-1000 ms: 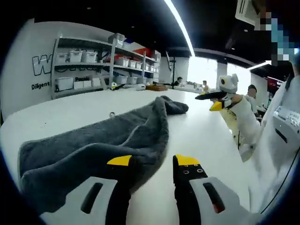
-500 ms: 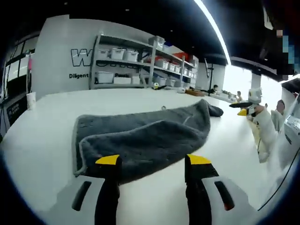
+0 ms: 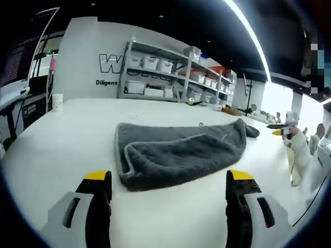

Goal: Open the folded towel by lifting each exposed corner and separating the folded layers until the towel lies flat within the target outline without major curled edges

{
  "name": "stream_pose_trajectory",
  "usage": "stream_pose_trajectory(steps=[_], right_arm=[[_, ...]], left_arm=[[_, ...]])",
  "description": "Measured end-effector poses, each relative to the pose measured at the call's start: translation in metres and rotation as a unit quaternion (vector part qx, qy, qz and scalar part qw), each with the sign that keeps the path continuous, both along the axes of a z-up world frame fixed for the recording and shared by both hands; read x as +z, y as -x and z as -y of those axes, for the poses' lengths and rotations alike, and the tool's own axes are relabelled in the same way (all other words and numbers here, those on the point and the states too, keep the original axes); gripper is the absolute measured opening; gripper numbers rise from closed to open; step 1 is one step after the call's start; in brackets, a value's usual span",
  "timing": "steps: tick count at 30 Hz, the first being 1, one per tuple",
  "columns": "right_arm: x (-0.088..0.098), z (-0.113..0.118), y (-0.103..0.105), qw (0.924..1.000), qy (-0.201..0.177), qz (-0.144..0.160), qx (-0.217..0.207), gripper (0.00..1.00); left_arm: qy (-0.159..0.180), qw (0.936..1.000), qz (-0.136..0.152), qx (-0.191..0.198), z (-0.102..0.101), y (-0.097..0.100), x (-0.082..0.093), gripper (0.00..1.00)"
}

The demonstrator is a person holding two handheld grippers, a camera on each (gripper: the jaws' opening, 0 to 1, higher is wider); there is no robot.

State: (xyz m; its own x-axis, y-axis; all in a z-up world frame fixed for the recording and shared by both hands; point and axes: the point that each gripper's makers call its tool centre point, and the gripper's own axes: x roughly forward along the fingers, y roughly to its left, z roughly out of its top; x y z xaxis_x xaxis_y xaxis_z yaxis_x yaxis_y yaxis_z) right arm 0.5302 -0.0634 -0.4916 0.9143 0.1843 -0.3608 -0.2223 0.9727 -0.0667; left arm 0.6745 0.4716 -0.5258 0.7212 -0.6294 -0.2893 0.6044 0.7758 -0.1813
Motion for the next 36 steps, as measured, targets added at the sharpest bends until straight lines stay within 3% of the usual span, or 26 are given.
stream_pose_trajectory(steps=[5,11,16,20,27,31,36], right_arm=[[-0.004,0.004,0.002,1.0000,0.000,-0.006,-0.006,0.80],[-0.005,0.008,0.003,0.9999,0.000,-0.010,-0.011,0.80],[-0.005,0.009,0.001,0.9998,0.007,-0.014,-0.009,0.79],[-0.007,0.007,0.000,0.9997,0.011,-0.019,-0.005,0.79],[-0.008,0.009,-0.002,0.9996,0.014,-0.026,-0.007,0.78],[-0.009,0.010,-0.001,0.9993,0.018,-0.033,-0.009,0.77],[-0.008,0.011,-0.003,0.9991,0.023,-0.034,-0.013,0.76]], left_arm=[[-0.006,0.9999,-0.009,0.009,-0.008,-0.002,-0.005,0.99],[-0.025,0.9994,-0.022,0.003,-0.013,-0.004,-0.017,0.99],[-0.035,0.9992,-0.016,-0.010,-0.015,-0.011,-0.022,0.96],[-0.034,0.9979,0.003,-0.055,-0.007,-0.017,-0.022,0.74],[-0.024,0.9991,0.010,-0.033,-0.022,-0.043,-0.029,0.38],[-0.024,0.9988,0.015,-0.039,-0.020,-0.049,-0.026,0.25],[-0.037,0.9971,0.027,-0.060,-0.011,-0.045,-0.027,0.10]])
